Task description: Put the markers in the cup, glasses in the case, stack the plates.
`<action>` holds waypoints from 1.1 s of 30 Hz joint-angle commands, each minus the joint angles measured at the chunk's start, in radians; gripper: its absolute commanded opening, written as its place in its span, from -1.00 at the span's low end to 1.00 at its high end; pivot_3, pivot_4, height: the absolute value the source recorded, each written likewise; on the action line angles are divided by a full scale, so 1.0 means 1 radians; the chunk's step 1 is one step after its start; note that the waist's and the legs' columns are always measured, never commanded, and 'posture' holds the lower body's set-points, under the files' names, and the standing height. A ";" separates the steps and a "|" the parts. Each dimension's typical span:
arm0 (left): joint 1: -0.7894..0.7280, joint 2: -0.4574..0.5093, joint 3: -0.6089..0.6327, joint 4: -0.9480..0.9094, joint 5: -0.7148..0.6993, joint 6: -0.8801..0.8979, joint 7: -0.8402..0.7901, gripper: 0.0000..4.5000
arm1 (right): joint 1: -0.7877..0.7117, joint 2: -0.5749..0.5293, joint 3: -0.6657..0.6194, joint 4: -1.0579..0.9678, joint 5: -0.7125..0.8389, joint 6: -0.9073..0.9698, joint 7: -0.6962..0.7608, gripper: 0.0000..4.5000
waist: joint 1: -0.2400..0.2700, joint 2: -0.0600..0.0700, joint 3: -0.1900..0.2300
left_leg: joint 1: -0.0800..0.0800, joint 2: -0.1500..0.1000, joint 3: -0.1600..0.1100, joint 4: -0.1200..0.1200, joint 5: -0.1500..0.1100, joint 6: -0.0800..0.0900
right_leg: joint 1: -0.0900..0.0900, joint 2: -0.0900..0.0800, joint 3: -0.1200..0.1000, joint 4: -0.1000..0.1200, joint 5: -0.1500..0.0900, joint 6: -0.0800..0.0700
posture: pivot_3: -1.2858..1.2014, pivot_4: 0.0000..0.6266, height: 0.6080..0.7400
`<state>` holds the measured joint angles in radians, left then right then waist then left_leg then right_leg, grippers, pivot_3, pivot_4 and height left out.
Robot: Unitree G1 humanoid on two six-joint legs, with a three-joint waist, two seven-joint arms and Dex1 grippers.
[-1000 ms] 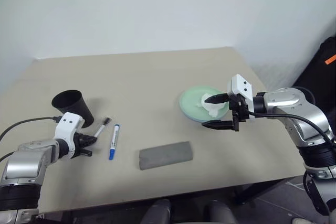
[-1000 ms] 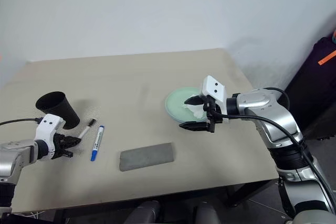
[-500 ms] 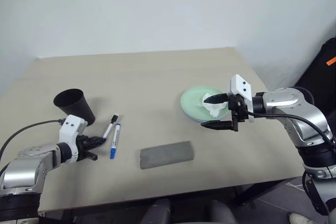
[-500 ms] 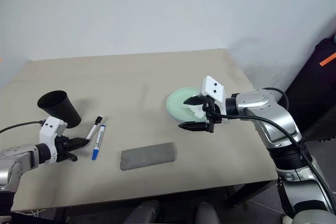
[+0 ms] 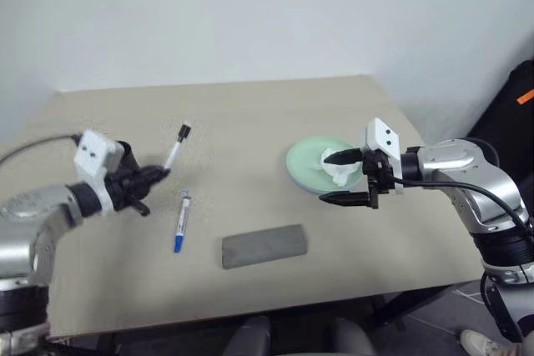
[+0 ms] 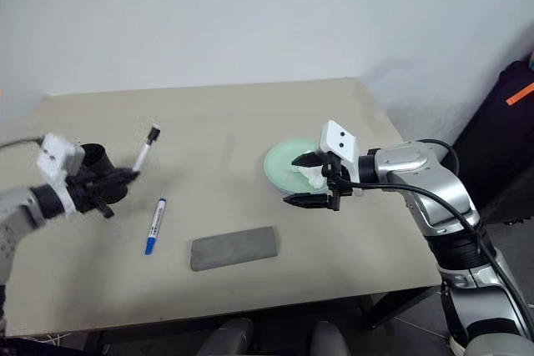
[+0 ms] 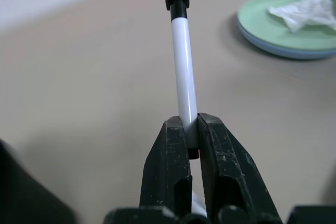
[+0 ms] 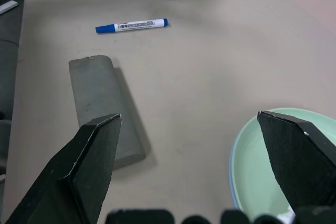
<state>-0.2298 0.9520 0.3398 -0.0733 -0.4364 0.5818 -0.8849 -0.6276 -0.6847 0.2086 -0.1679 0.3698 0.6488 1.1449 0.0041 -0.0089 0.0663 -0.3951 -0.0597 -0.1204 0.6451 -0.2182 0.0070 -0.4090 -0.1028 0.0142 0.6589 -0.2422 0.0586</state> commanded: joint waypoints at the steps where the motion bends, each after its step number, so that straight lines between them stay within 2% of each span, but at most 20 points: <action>1: -0.113 0.118 -0.023 0.078 0.115 -0.169 -0.029 -0.98 | -0.029 -0.001 -0.022 -0.010 0.003 -0.017 -0.005 1.00 | 0.000 0.000 0.000 | 0.000 0.000 0.000 0.000 0.000 0.000 | 0.000 0.000 0.000 0.000 0.000 0.000 | 0.03 -1.00 0.37; 4: -0.235 0.231 -0.101 0.247 0.249 -0.388 -0.066 -0.98 | -0.034 0.005 -0.019 -0.002 0.002 -0.020 -0.005 1.00 | 0.000 0.001 0.000 | 0.000 0.000 0.001 -0.001 0.000 0.000 | 0.000 0.001 0.000 0.000 0.000 0.000 | 0.03 -1.00 0.37; 7: -0.366 0.303 -0.201 0.442 0.386 -0.638 -0.088 -0.98 | -0.037 0.009 -0.017 0.004 0.001 -0.023 -0.005 1.00 | 0.000 0.002 0.001 | 0.000 0.000 0.003 -0.002 0.002 0.003 | 0.000 0.001 0.001 0.000 0.000 0.000 | 0.03 -1.00 0.37; 13: -0.648 0.361 -0.375 0.783 0.617 -0.994 -0.103 -0.98 | -0.042 0.017 -0.014 0.015 -0.001 -0.029 -0.005 1.00 | 0.001 0.000 0.001 | 0.000 0.000 0.003 -0.001 0.002 0.004 | 0.000 0.001 0.000 0.000 0.000 0.000 | 0.03 -1.00 0.37; 16: -0.821 0.418 -0.522 0.946 0.858 -1.188 -0.062 -0.98 | -0.042 0.018 -0.016 0.015 -0.002 -0.030 -0.002 1.00 | 0.000 -0.004 0.001 | -0.001 0.000 0.003 0.000 0.002 0.004 | 0.000 0.001 -0.001 0.001 0.000 0.001 | 0.03 -1.00 0.37; 19: -0.964 0.425 -0.640 1.053 1.023 -1.280 -0.051 -0.98 | -0.042 0.021 -0.017 0.017 -0.003 -0.033 -0.001 1.00 | 0.000 -0.005 0.001 | -0.002 0.001 0.004 0.000 0.002 0.004 | 0.001 0.001 0.000 0.001 0.000 0.001 | 0.03 -1.00 0.37; 23: -1.080 0.427 -0.763 1.126 1.208 -1.376 -0.006 -0.98 | -0.046 0.025 -0.016 0.022 -0.007 -0.037 -0.002 1.00 | 0.000 -0.005 0.002 | -0.002 0.001 0.004 0.001 0.002 0.005 | 0.001 0.001 0.000 0.001 0.000 0.002 | 0.03 -1.00 0.37; 33: -1.228 0.361 -0.916 1.235 1.380 -1.486 -0.004 -0.98 | -0.046 0.031 -0.017 0.021 -0.010 -0.040 -0.011 1.00 | 0.000 -0.009 0.003 | -0.004 0.001 0.003 0.003 0.002 0.005 | -0.001 0.001 -0.001 0.002 0.000 0.002 | 0.03 -1.00 0.37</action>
<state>-1.4203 1.3087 -0.5651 1.1580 0.9023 -0.8794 -0.8912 -0.6501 -0.6524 0.2132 -0.1312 0.3578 0.6230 1.1440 0.0038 -0.0180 0.0697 -0.3992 -0.0582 -0.1171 0.6478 -0.2160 0.0122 -0.4097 -0.1018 0.0127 0.6606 -0.2424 0.0606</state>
